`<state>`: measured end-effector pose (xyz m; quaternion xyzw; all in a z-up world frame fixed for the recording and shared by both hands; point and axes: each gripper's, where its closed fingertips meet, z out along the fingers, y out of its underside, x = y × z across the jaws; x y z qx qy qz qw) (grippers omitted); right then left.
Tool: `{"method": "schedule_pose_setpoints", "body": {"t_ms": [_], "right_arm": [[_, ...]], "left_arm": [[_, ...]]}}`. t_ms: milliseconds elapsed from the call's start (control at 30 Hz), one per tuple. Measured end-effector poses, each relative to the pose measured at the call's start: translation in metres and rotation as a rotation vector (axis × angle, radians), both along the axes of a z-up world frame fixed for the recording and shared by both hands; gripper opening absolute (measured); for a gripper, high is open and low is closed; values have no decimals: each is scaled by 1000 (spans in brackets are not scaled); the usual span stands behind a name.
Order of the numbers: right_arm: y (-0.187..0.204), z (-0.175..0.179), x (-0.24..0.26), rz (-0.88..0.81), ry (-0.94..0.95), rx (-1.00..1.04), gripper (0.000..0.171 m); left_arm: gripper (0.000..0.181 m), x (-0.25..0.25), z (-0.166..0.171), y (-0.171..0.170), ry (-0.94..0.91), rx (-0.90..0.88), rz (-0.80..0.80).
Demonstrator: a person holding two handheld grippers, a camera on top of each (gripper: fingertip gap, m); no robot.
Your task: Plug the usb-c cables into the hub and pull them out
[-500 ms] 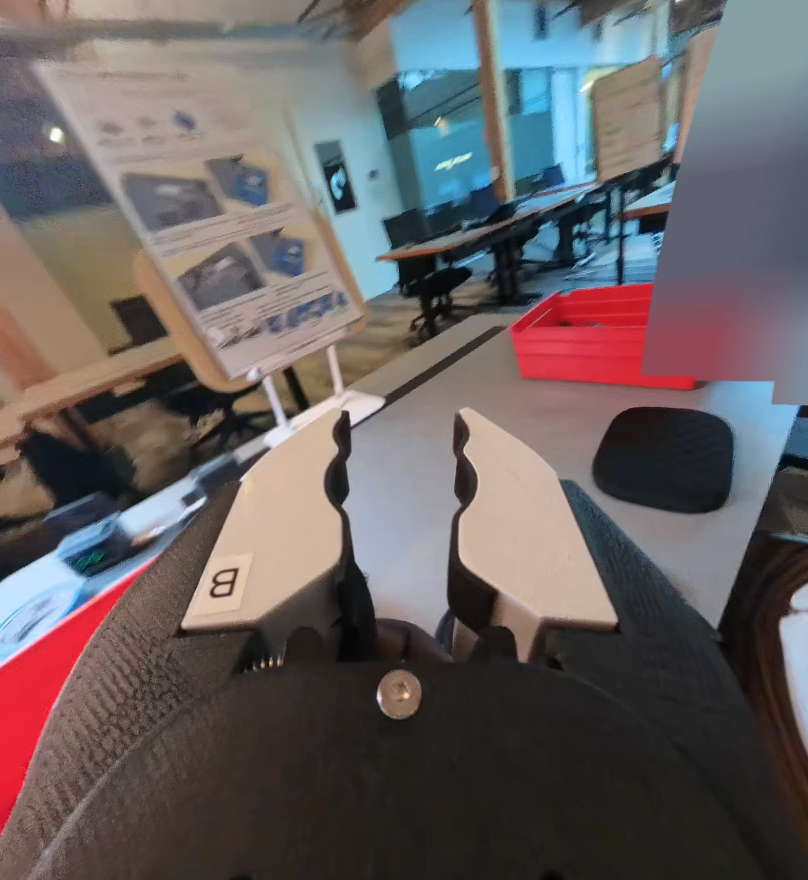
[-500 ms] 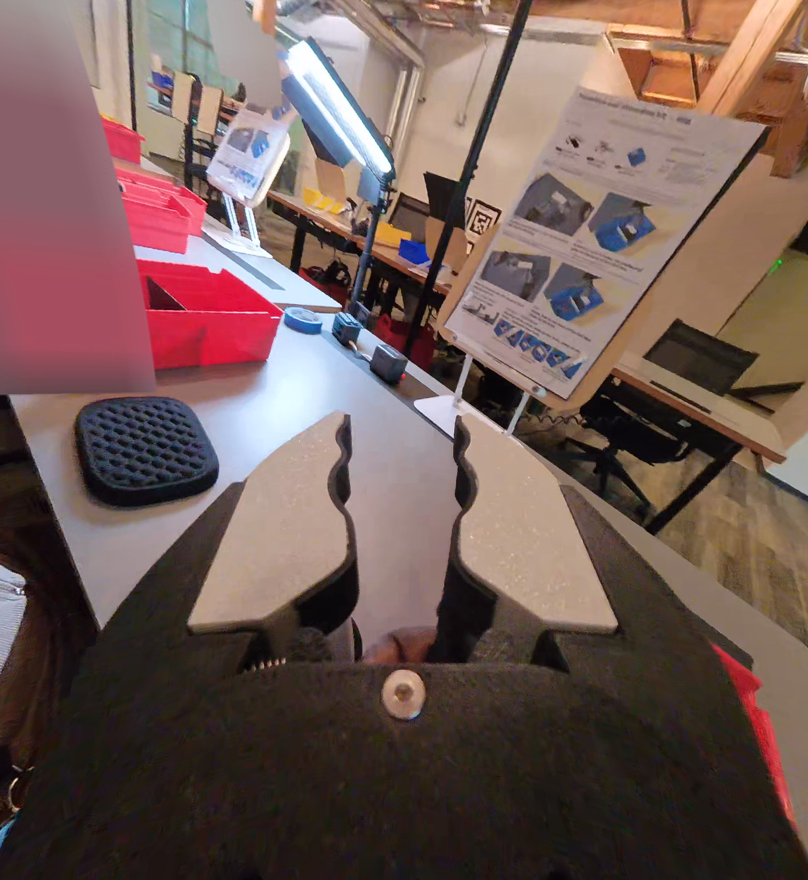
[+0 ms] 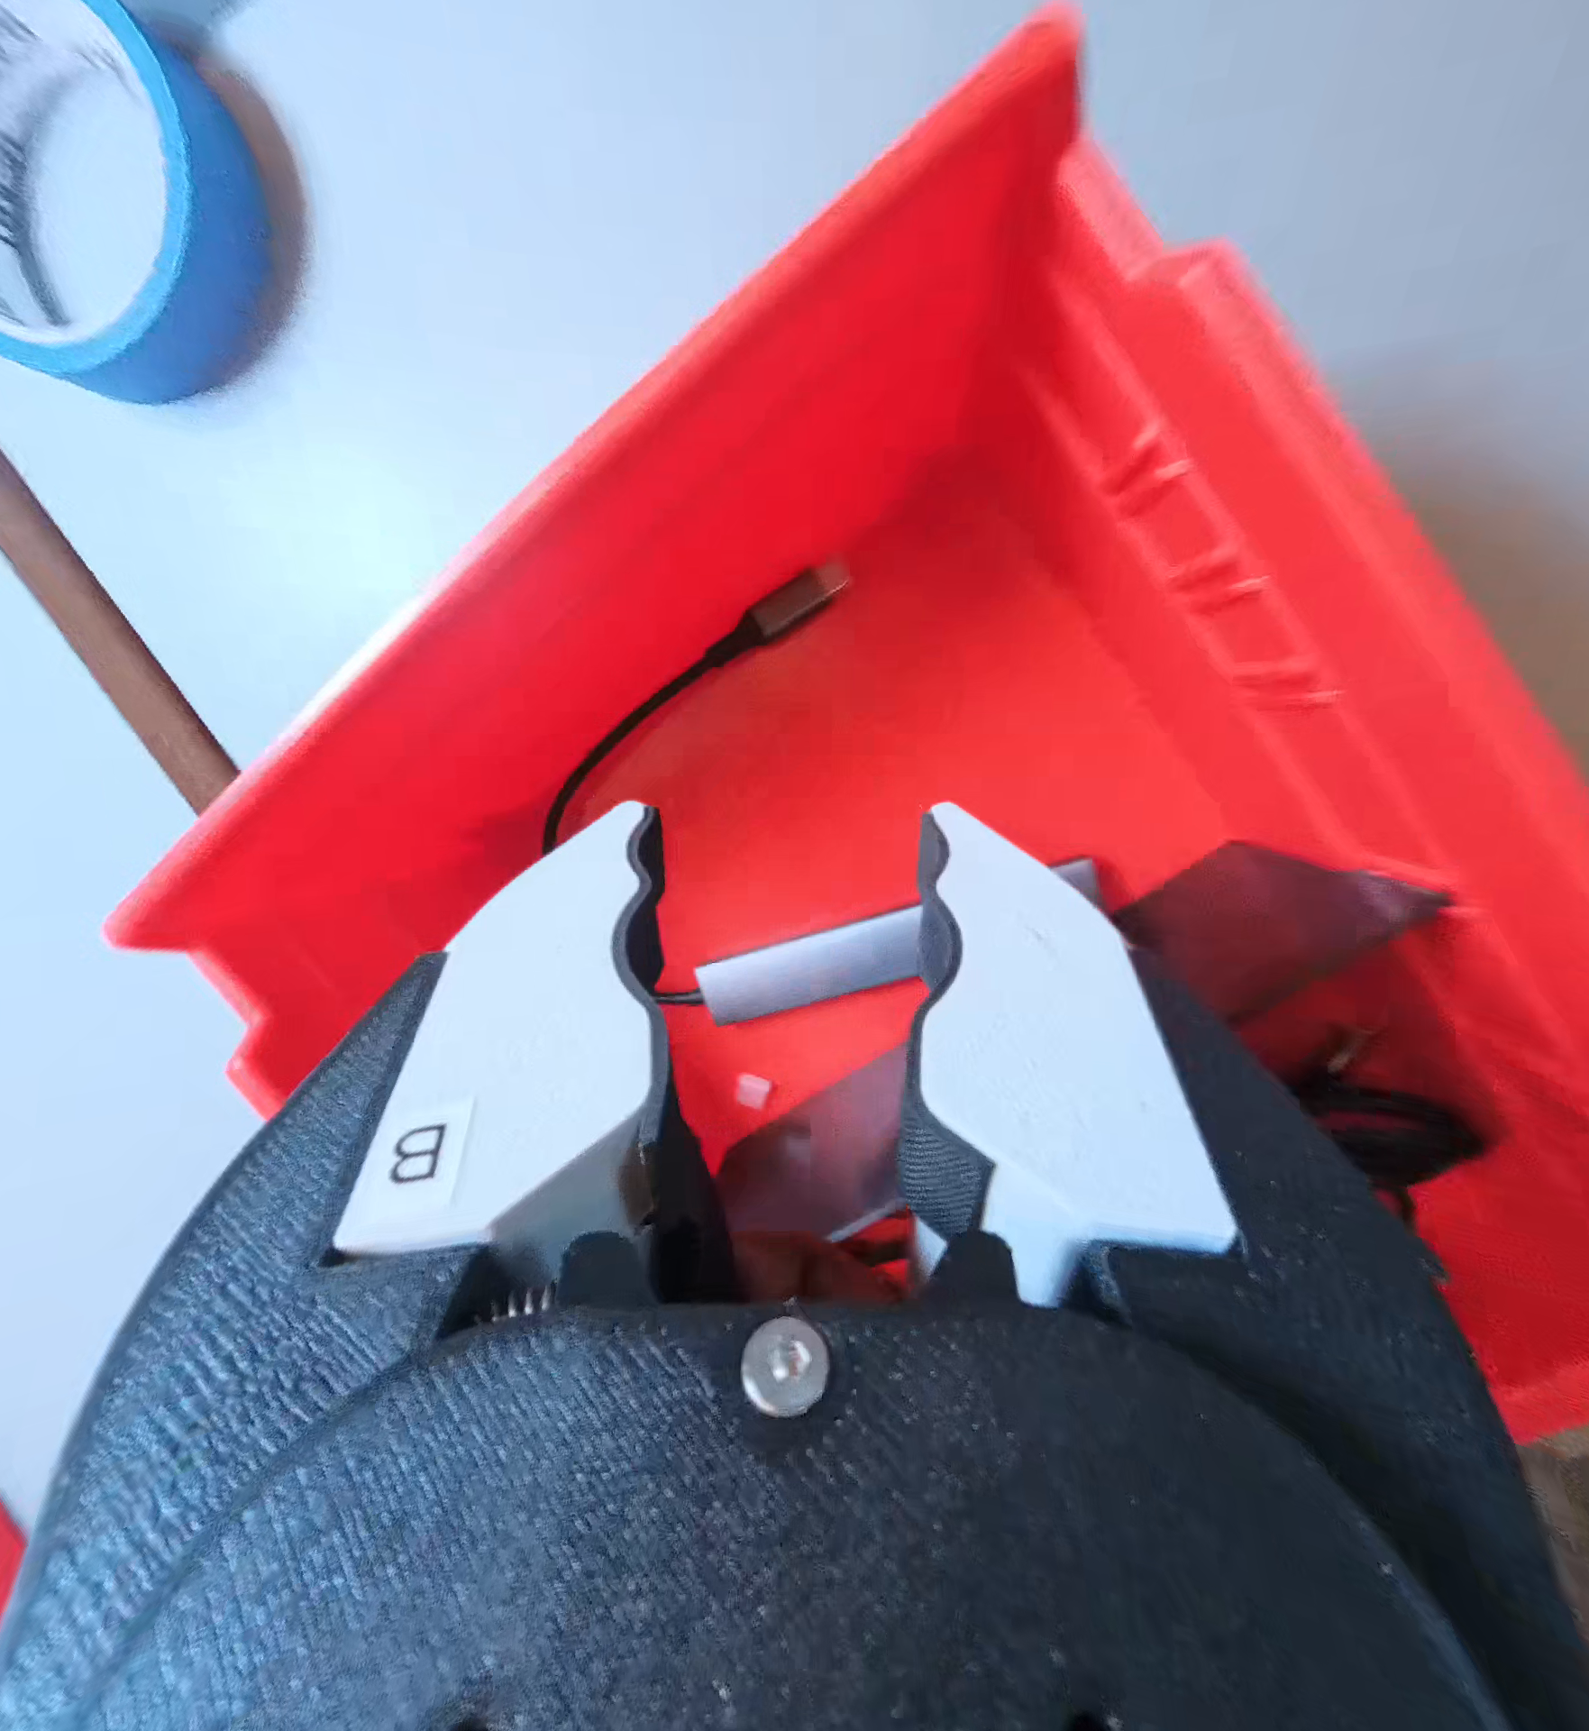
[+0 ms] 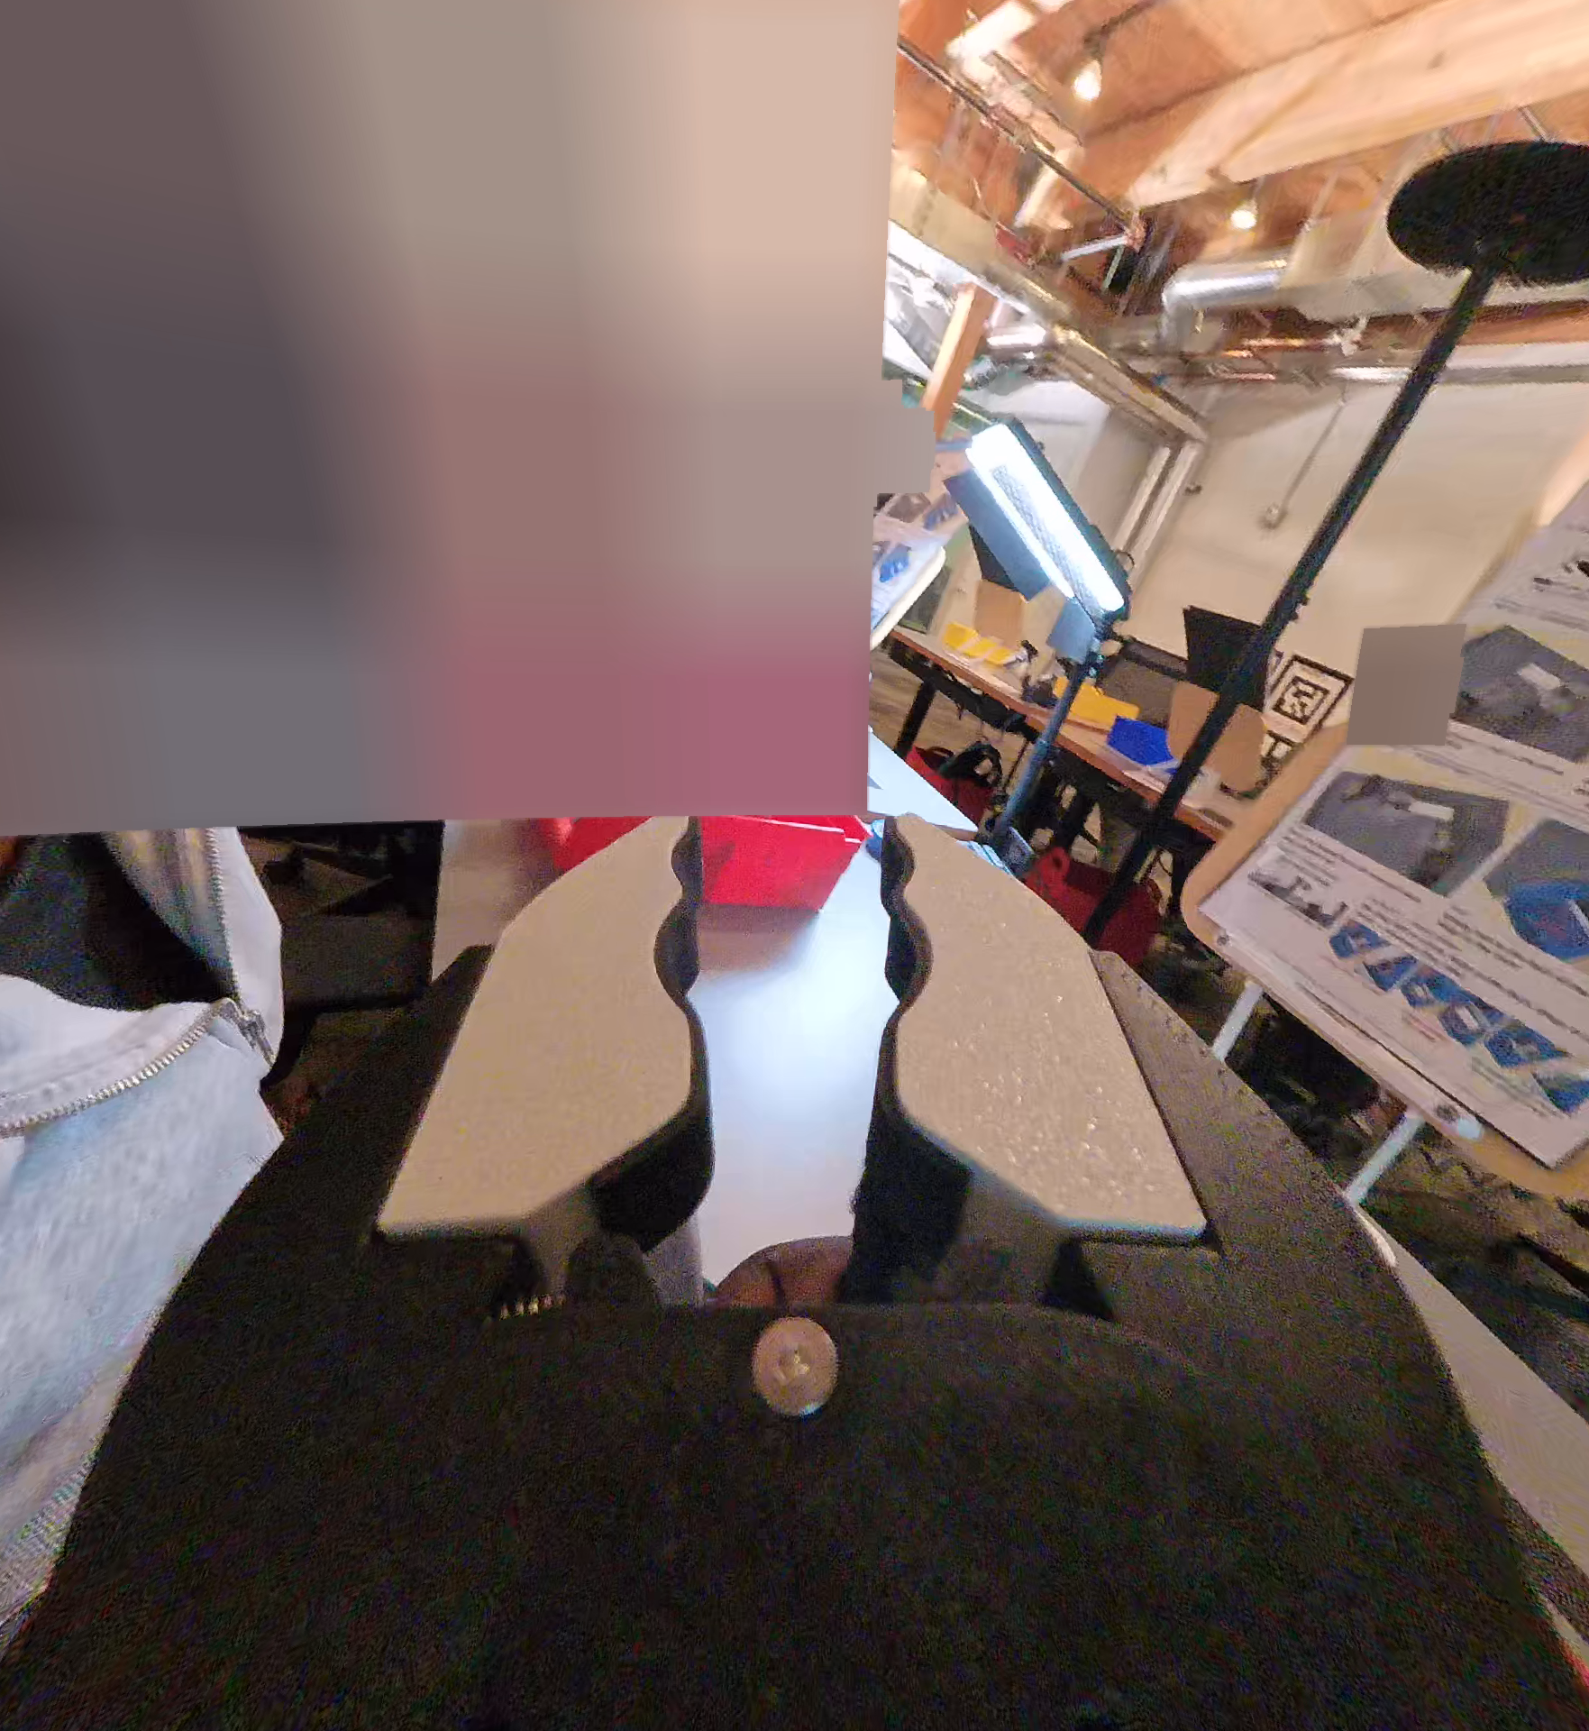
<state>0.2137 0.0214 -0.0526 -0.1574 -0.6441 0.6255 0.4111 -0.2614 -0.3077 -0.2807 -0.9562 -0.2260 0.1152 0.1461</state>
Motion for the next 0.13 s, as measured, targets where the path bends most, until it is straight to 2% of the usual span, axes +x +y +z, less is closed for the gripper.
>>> {"method": "schedule_pose_setpoints", "body": {"t_ms": [133], "right_arm": [[-7, 7, -2, 55, 36, -2, 36]], "left_arm": [[54, -13, -36, -28, -88, -232, 3]]}}
